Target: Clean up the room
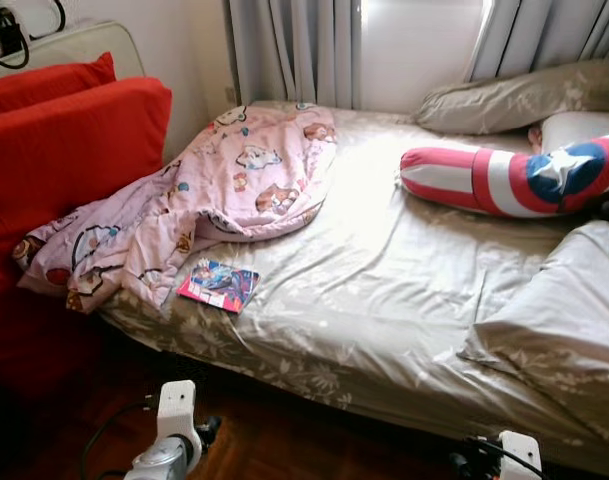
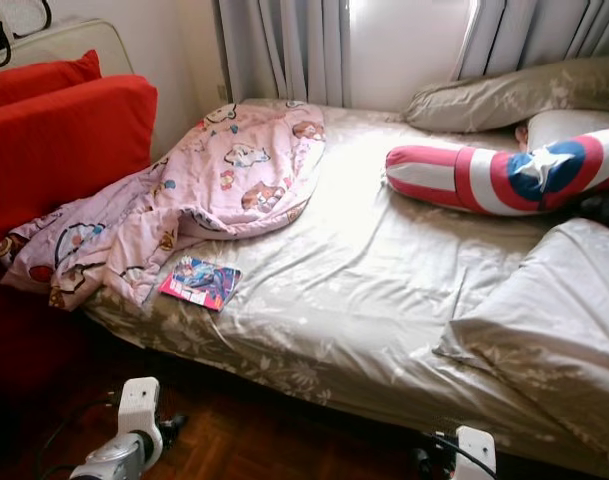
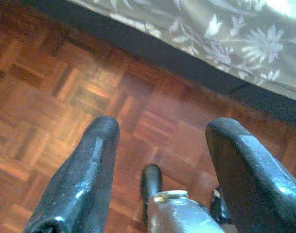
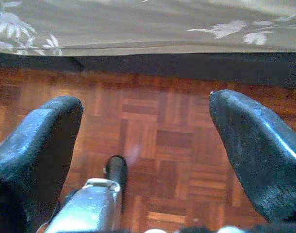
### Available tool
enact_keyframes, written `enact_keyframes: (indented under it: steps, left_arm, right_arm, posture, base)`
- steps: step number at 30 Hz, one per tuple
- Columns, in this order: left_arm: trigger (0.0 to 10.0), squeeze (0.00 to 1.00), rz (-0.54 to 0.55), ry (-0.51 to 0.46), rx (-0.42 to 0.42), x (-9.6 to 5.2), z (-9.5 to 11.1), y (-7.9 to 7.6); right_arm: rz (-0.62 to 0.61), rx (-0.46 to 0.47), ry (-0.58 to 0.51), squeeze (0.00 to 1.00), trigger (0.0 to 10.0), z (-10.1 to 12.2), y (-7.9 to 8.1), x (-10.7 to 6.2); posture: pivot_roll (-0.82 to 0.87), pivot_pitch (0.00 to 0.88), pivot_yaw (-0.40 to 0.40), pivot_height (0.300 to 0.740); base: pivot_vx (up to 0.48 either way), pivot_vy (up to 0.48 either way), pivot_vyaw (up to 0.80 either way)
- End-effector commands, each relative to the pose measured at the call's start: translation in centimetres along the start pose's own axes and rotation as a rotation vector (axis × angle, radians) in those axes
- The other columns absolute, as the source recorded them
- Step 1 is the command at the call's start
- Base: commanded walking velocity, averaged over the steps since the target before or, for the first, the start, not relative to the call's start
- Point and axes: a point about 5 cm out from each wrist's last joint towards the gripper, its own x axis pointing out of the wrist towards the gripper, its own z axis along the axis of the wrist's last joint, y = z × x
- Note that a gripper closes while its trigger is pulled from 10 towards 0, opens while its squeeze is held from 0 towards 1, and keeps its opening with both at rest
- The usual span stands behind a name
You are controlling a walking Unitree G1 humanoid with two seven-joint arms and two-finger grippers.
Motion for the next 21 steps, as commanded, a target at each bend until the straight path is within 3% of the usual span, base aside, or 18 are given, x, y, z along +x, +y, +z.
enact_keyframes:
  steps: [1, 7, 21]
  left_arm:
    - [10.0, 0.00, 0.007, 0.006, 0.017, -0.02, -0.01, 0.25]
    - [10.0, 0.00, 0.008, 0.005, 0.016, -0.01, 0.04, 0.26]
    - [10.0, 0.00, 0.010, -0.009, -0.003, 0.00, 0.21, 0.26]
  right_arm:
    - [-0.004, 0.007, -0.011, 0.00, 10.0, 0.17, -0.04, 0.01]
    - [-0.003, 0.008, -0.014, 0.00, 10.0, 0.23, -0.03, 0.03]
    - [-0.009, 0.017, -0.014, 0.00, 10.0, 0.29, 0.01, 0.07]
  posture:
    - [0.07, 0.000, -0.025, 0.740]
    - [0.07, 0.000, -0.025, 0.740]
    - [0.07, 0.000, -0.028, 0.740]
  base:
    - [0.000, -0.296, 0.00]
    - [0.000, -0.282, 0.00]
    - [0.000, 0.000, 0.00]
